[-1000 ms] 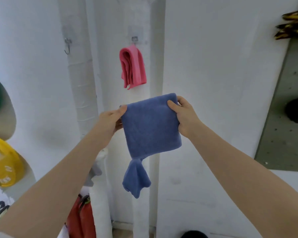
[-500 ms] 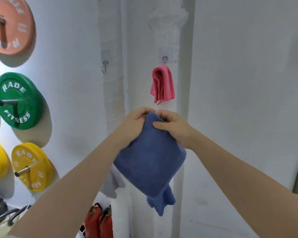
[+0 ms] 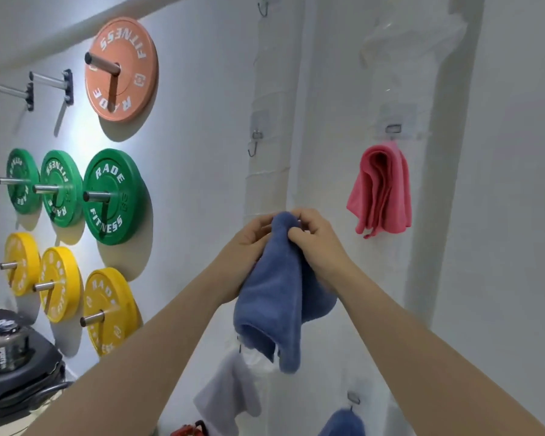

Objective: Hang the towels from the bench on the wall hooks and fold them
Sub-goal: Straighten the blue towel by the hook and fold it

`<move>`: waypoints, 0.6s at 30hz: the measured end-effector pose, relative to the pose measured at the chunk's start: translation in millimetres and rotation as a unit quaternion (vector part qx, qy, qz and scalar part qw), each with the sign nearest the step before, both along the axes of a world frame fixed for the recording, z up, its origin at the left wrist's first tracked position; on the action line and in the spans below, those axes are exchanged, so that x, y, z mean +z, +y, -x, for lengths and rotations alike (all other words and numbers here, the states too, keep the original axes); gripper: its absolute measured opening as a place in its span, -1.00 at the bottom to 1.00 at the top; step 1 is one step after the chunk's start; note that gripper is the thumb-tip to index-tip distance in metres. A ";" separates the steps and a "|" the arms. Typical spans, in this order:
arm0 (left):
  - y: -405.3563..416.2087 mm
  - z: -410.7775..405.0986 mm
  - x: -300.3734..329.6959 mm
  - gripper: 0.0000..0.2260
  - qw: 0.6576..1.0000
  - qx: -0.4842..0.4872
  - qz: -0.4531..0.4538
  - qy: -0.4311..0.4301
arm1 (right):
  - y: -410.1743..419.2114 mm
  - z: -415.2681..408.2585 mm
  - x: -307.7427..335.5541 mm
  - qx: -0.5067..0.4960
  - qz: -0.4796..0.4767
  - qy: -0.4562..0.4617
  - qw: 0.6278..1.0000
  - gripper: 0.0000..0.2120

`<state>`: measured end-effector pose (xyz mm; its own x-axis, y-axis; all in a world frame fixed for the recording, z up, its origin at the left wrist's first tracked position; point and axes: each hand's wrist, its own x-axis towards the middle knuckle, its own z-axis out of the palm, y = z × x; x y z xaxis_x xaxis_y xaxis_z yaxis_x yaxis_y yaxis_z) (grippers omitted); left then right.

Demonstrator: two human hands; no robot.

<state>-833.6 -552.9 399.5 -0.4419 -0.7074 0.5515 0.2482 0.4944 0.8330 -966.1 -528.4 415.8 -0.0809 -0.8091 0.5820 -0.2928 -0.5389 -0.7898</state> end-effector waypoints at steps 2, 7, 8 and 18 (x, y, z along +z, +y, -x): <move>-35.7 -0.3 9.5 -0.82 0.999 0.036 0.006 -0.036 | -37.0 3.1 10.5 -0.002 0.006 0.029 1.000 -0.80; -118.0 0.2 55.8 -0.93 0.982 0.178 0.048 -0.040 | -125.9 5.9 53.0 -0.007 0.021 0.070 0.997 -0.85; -132.4 0.7 64.9 -0.93 0.975 0.208 0.066 -0.032 | -141.4 4.7 62.3 -0.016 0.032 0.076 0.997 -0.85; -237.1 17.3 144.2 -0.87 0.904 0.369 0.214 -0.028 | -234.0 6.6 134.5 -0.074 0.159 0.014 0.984 -0.84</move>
<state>-850.9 -790.0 543.7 0.0277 -0.5489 0.8355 -0.3183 0.7874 0.5279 -972.7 -762.4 550.3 -0.1649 -0.5662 0.8076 -0.4055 -0.7075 -0.5788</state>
